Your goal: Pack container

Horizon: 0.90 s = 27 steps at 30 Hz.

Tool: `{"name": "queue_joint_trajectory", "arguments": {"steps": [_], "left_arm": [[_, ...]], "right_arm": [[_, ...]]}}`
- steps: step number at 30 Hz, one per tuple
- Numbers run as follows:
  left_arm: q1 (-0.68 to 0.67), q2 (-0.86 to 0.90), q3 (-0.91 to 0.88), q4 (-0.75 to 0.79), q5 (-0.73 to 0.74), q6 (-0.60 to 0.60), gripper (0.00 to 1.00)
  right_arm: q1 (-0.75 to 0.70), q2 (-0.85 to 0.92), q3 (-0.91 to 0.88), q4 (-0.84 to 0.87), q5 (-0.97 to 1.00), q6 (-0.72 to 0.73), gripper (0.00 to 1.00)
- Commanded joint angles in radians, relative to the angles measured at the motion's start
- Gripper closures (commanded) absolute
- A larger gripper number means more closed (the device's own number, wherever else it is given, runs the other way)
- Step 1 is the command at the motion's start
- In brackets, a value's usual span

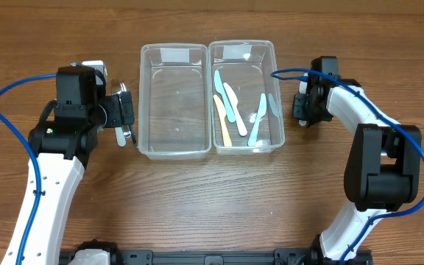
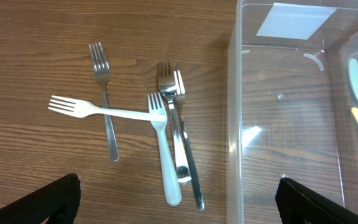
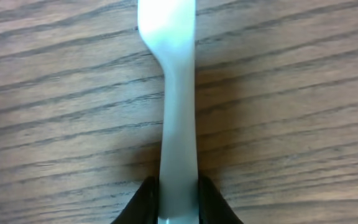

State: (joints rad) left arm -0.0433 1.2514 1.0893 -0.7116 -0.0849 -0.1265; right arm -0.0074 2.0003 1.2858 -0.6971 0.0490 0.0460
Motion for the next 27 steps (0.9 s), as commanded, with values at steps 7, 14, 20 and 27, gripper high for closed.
{"name": "queue_joint_trajectory", "arguments": {"steps": [7,14,20,27], "left_arm": [[0.004,0.005,0.026,0.002,0.015,0.018,0.0],[0.004,0.005,0.026,0.002,0.015,0.018,0.0],[0.004,0.005,0.026,0.002,0.015,0.018,0.0],[0.004,0.005,0.026,0.002,0.015,0.018,0.0]], "right_arm": [[-0.013,-0.008,0.053,-0.091,0.064,0.064,0.96],[0.001,-0.137,0.163,-0.158,0.051,0.062,0.96],[0.076,-0.243,0.267,-0.257,-0.05,0.063,0.96],[0.224,-0.268,0.262,-0.294,-0.096,0.115,0.96]]}}
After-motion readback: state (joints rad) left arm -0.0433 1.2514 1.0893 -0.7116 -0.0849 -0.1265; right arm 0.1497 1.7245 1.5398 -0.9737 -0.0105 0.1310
